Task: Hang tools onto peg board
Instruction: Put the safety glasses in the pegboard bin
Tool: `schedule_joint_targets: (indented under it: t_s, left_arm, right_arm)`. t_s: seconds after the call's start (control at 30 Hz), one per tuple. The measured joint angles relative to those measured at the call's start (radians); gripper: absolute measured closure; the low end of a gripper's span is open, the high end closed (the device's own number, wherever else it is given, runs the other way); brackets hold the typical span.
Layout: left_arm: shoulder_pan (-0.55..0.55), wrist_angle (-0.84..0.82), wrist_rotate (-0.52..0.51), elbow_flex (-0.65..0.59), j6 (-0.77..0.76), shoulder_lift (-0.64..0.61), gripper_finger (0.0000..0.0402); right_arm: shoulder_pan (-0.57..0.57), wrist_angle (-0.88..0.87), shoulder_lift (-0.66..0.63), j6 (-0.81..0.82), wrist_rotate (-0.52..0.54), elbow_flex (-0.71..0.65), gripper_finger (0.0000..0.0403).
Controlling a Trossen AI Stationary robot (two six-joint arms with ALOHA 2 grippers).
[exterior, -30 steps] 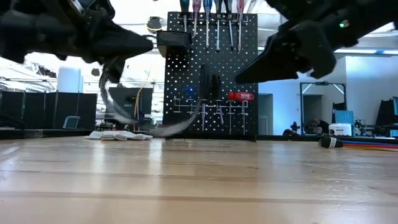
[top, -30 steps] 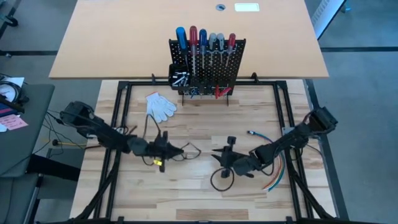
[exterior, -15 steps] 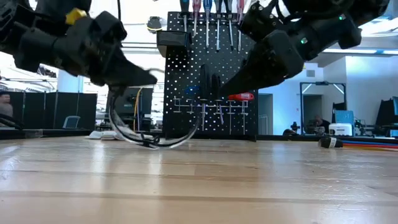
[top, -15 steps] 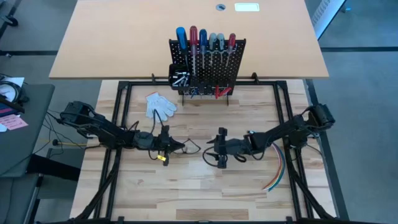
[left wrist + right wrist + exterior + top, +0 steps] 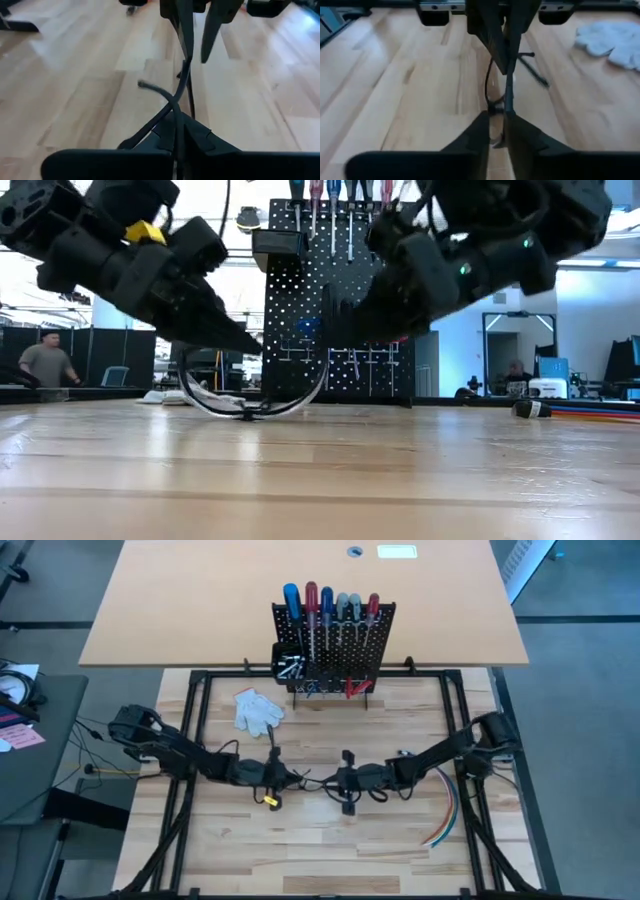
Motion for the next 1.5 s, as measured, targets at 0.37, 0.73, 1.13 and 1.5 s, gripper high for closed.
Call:
schedule_joint_targets:
  t_s: [0.37, 0.73, 1.13, 1.5]
  left_arm:
    - [-0.001, -0.296, 0.056, 0.135, -0.005, 0.028, 0.0281]
    - [-0.065, -0.535, 0.020, 0.151, -0.027, -0.173, 0.0222]
    - [-0.233, -0.814, -0.245, 0.151, -0.099, -0.261, 0.0227]
    - [-0.336, -0.806, -0.267, 0.151, -0.238, -0.252, 0.0228]
  right_arm:
    - [0.000, -0.104, 0.060, 0.035, 0.000, 0.062, 0.0398]
    - [0.000, -0.133, 0.060, 0.036, 0.001, 0.061, 0.0393]
    - [0.023, -0.183, -0.019, -0.019, 0.038, 0.061, 0.0384]
    - [0.020, -0.199, -0.021, -0.011, 0.041, 0.061, 0.0378]
